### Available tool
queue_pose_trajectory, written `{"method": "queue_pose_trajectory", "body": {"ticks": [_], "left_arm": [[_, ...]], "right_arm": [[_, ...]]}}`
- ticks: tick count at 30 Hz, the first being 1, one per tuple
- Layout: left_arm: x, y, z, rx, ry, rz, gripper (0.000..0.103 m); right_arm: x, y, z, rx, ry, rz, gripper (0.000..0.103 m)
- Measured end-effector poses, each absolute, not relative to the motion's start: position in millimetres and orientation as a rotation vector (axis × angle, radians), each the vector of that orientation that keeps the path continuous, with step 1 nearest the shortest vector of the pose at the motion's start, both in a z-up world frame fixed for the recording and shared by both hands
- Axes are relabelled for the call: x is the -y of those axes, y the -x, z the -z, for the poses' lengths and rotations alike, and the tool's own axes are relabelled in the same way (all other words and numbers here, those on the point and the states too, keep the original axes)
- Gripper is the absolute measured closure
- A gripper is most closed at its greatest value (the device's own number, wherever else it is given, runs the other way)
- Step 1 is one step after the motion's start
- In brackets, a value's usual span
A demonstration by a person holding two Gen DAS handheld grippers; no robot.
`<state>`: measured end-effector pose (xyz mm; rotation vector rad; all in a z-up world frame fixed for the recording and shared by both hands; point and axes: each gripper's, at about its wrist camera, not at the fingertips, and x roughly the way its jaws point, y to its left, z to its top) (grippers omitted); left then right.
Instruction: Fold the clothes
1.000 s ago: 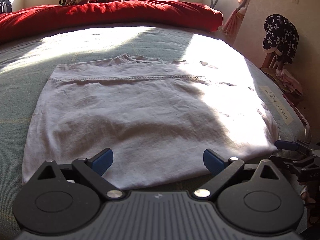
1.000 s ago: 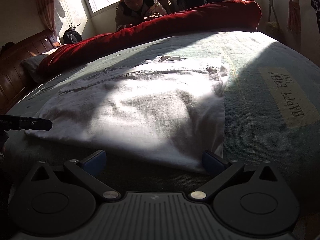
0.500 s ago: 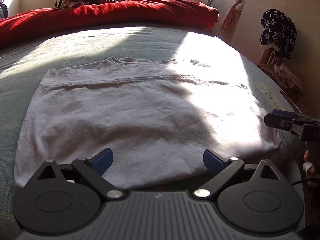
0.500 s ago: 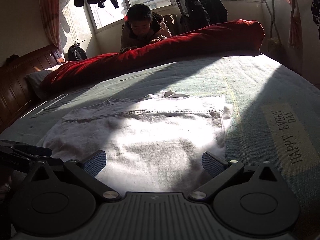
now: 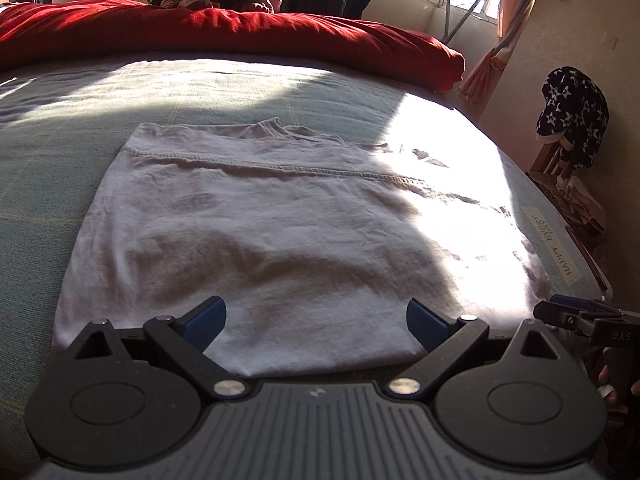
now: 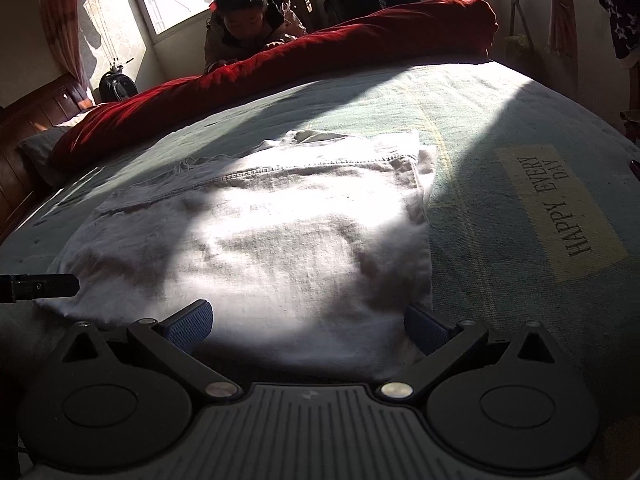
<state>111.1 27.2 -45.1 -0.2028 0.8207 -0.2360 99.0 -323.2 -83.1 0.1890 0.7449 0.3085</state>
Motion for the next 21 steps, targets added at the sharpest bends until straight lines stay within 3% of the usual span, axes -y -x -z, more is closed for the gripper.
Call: {"method": "queue_pose_trajectory", "body": {"ticks": [3, 11, 21], "left_arm": [[-30.8, -109.6, 55.6, -0.856, 0.221, 0.243, 0.006], [-64.9, -130.5, 25.0, -0.734, 0.209, 0.222, 0.003], [-89.9, -157.5, 42.6, -0.776, 0.353, 0.219, 0.004]], "right_arm": [[320.7, -96.8, 82.3, -0.754, -0.184, -0.299, 0.0], [312.2, -90.9, 75.1, -0.759, -0.152, -0.287, 0.0], [310.0, -87.0, 68.4, -0.755, -0.128, -0.265, 0.0]]}}
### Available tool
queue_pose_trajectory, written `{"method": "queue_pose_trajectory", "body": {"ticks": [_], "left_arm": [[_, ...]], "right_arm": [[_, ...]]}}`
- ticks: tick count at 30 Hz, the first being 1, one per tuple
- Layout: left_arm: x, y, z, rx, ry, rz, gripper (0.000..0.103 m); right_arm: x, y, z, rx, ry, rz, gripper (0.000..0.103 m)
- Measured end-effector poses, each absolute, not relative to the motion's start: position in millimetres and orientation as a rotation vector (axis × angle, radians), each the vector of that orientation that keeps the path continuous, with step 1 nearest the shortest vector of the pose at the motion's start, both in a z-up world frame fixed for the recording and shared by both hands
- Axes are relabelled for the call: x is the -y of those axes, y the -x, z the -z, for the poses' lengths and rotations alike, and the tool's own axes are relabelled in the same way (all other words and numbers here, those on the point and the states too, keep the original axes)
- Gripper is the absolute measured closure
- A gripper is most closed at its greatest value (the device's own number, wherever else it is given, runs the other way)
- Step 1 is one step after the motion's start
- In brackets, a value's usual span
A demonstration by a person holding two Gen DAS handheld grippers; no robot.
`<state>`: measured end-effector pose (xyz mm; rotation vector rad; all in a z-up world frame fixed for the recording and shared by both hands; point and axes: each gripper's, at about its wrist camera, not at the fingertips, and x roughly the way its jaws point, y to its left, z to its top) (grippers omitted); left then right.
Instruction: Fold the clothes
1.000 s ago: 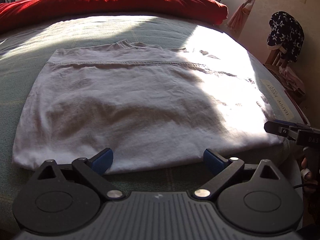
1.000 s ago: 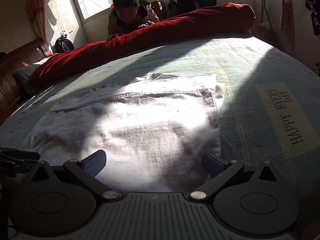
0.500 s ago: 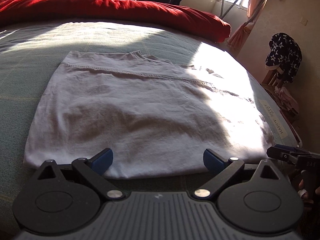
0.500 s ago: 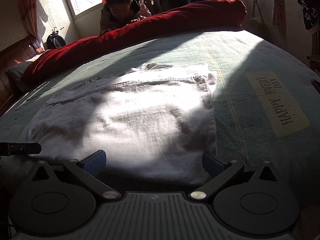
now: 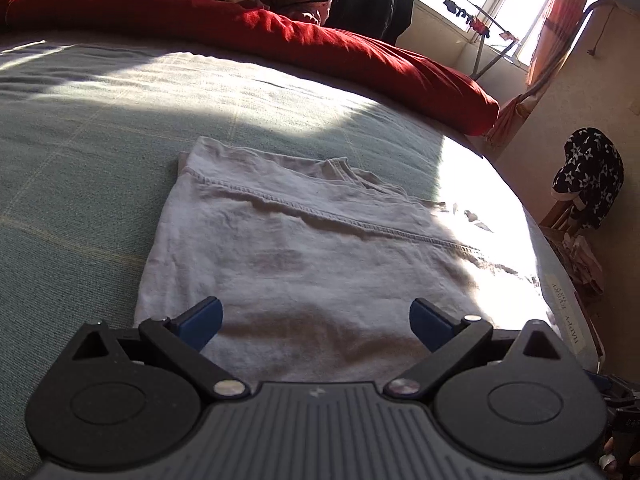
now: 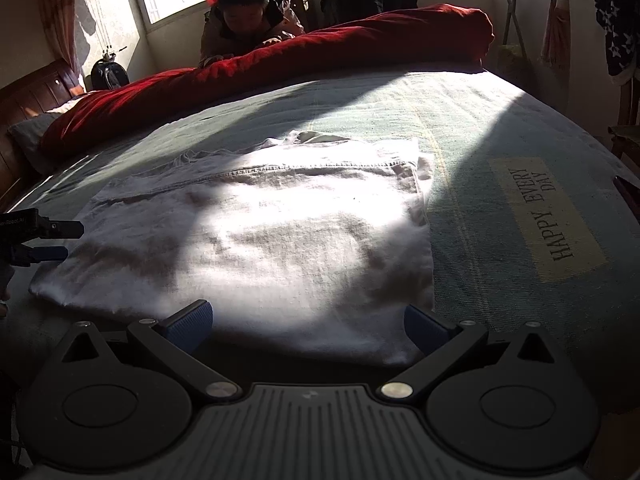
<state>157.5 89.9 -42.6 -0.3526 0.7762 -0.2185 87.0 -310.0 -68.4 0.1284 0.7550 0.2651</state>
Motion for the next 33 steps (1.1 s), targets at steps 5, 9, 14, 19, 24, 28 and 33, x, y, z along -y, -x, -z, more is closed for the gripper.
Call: {"method": "queue_pose_trajectory", "body": {"ticks": [5, 9, 14, 19, 24, 28, 33], "left_arm": [[-62.6, -171.5, 33.7, -0.771, 0.299, 0.274, 0.003], [-47.4, -183.9, 35.9, -0.788, 0.273, 0.29, 0.003], [-39.6, -190.8, 44.4, -0.814, 0.252, 0.295, 0.003], [-42.5, -191.1, 51.2, -0.827, 0.27, 0.295, 0.003], [-51.5, -192.4, 39.9, -0.796, 0.278, 0.288, 0.003], [-68.5, -198.4, 42.0, -0.81, 0.295, 0.229, 0.003], [-91.3, -194.1, 53.0, -0.835, 0.333, 0.19, 0.003]], "right_arm": [[307.0, -92.3, 71.8, -0.779, -0.146, -0.264, 0.0], [300.8, -89.1, 70.8, -0.78, -0.103, -0.273, 0.0], [302.4, -87.5, 70.1, -0.776, -0.081, -0.253, 0.0], [306.2, -91.1, 73.0, -0.796, -0.11, -0.237, 0.0], [305.7, -92.0, 70.5, -0.794, -0.114, -0.237, 0.0], [304.1, -91.7, 67.8, -0.789, -0.108, -0.24, 0.0], [305.0, -90.4, 64.0, -0.78, -0.107, -0.239, 0.0]]}}
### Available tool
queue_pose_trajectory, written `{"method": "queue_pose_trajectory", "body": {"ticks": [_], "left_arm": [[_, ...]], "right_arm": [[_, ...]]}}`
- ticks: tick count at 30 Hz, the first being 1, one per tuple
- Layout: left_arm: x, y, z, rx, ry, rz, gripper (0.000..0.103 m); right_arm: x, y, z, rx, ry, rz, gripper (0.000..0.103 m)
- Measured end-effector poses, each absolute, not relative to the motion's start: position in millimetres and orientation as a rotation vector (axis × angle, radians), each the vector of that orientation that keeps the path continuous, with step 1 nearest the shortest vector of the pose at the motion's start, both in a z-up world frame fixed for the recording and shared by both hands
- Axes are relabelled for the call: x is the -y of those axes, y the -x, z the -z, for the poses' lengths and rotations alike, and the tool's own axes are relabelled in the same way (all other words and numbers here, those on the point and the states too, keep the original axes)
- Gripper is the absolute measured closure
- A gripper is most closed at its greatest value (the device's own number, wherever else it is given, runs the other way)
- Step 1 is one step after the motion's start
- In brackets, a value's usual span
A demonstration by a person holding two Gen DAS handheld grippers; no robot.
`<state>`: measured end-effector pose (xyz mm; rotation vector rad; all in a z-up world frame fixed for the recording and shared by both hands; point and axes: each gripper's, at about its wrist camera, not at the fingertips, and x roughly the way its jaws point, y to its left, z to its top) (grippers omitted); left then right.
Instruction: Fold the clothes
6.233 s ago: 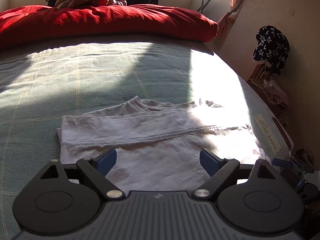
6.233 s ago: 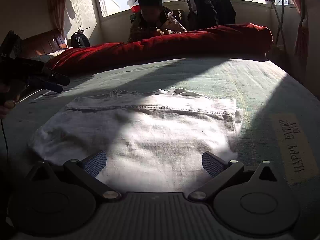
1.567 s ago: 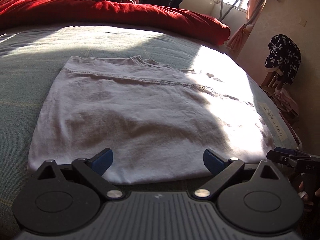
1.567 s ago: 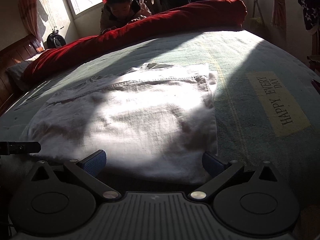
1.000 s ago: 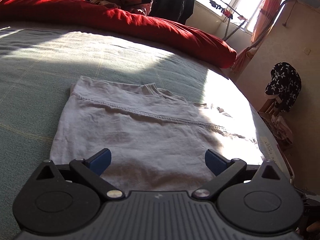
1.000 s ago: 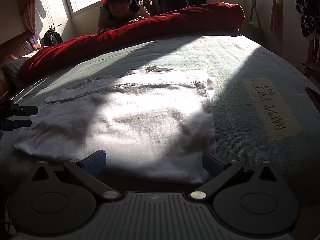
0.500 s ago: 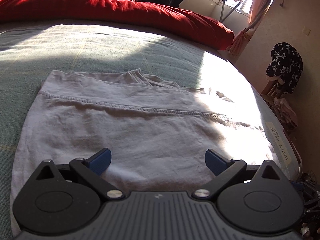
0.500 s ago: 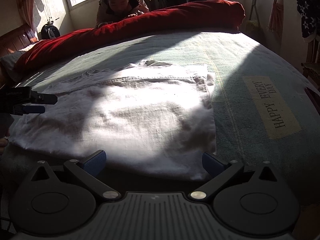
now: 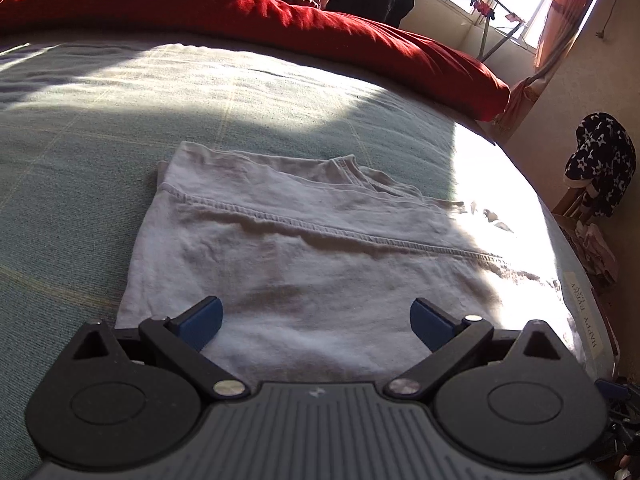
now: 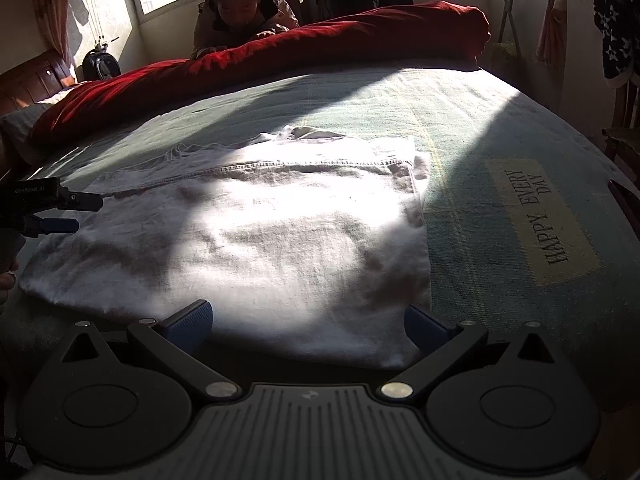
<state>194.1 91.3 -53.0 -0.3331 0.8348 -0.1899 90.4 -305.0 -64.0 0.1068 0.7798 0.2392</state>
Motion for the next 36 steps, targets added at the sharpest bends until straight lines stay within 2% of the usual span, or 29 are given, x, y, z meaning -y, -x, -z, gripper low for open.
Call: {"method": "queue_pose_trajectory", "body": {"ticks": [7, 11, 21, 28, 36], "left_arm": [[-103.7, -179.9, 39.4, -0.791, 0.361, 0.197, 0.003], [-109.5, -187.2, 53.7, -0.849, 0.365, 0.189, 0.003], [-156.2, -160.4, 28.6, -0.755, 0.483, 0.209, 0.003], [-198.9, -151.2, 69.0, -0.805, 0.769, 0.272, 0.003], [-210.6, -186.3, 85.3, -0.849, 0.859, 0.377, 0.001]], "right_arm": [[303.5, -86.5, 58.6, -0.763, -0.115, -0.251, 0.0], [300.1, -80.8, 55.0, -0.75, -0.1, -0.264, 0.0], [303.8, -72.4, 49.6, -0.727, -0.11, -0.257, 0.0], [302.6, -74.7, 51.1, -0.735, -0.094, -0.258, 0.0], [292.2, -79.2, 54.0, -0.758, -0.058, -0.25, 0.0]]}}
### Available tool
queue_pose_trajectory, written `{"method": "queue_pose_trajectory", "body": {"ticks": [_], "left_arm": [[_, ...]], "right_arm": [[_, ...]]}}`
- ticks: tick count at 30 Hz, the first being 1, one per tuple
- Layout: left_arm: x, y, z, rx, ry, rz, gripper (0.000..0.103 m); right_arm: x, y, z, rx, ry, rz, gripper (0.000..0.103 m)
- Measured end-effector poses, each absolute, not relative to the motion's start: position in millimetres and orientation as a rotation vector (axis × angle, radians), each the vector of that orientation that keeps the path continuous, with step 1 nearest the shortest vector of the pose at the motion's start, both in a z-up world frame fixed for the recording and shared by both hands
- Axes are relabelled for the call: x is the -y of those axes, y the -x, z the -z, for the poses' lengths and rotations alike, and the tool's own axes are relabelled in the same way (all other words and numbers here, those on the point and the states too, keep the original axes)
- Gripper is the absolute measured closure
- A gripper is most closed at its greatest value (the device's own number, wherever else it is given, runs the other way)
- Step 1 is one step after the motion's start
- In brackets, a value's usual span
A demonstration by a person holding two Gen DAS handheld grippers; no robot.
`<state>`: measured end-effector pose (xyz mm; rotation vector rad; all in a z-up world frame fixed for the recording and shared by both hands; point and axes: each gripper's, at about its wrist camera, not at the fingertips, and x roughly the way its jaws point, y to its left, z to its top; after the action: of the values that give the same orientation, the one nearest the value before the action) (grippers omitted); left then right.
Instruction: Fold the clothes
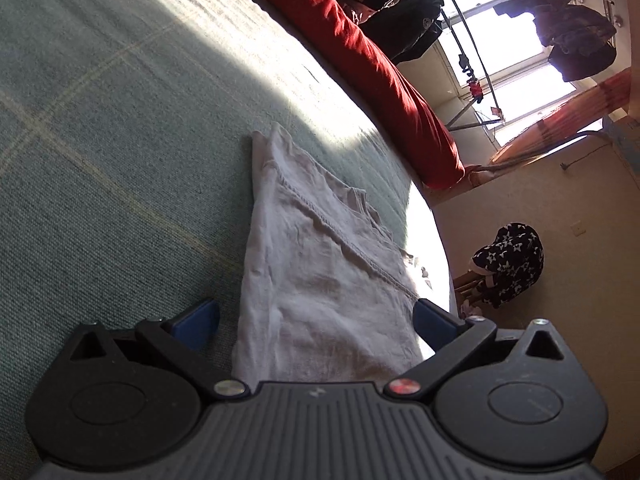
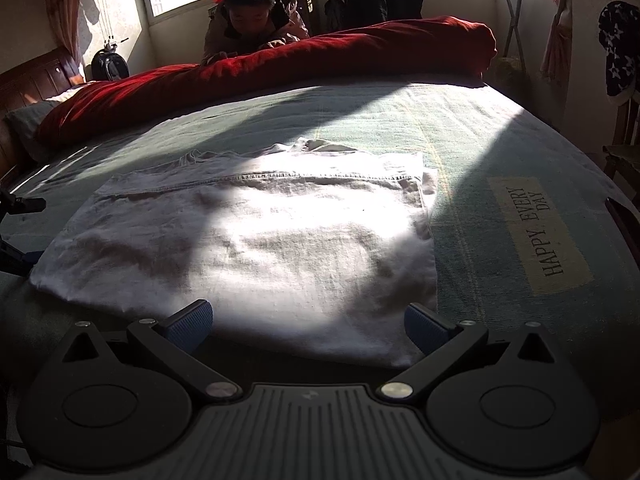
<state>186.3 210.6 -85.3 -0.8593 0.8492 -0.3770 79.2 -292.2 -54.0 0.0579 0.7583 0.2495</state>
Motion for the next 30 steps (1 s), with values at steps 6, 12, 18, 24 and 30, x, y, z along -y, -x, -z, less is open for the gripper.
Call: {"method": "queue_pose_trajectory", "body": {"ticks": [6, 12, 18, 24, 30], "left_arm": [[-209.8, -237.2, 93.8, -0.877, 0.88, 0.444, 0.001], [-206.9, -277.5, 99.8, -0.905, 0.912, 0.496, 0.001], [-194.5, -259.1, 97.7, -0.955, 0.895, 0.596, 0.001], [-184.5, -241.1, 98.3, -1.006, 0.851, 0.675, 0.001], [-182.9, -284.4, 105.8, -0.992, 0.903, 0.65, 0.001]], "right_arm": [[280.4, -85.3, 51.3, -0.77, -0.022, -0.244, 0.0], [268.6, -86.3, 47.1, -0.764, 0.029, -0.24, 0.0], [261.0, -82.5, 46.5, -0.757, 0.083, -0.26, 0.0], [261.7, -85.6, 51.0, -0.769, 0.075, -0.275, 0.0], [264.4, -88.2, 51.9, -0.777, 0.061, -0.261, 0.0]]}}
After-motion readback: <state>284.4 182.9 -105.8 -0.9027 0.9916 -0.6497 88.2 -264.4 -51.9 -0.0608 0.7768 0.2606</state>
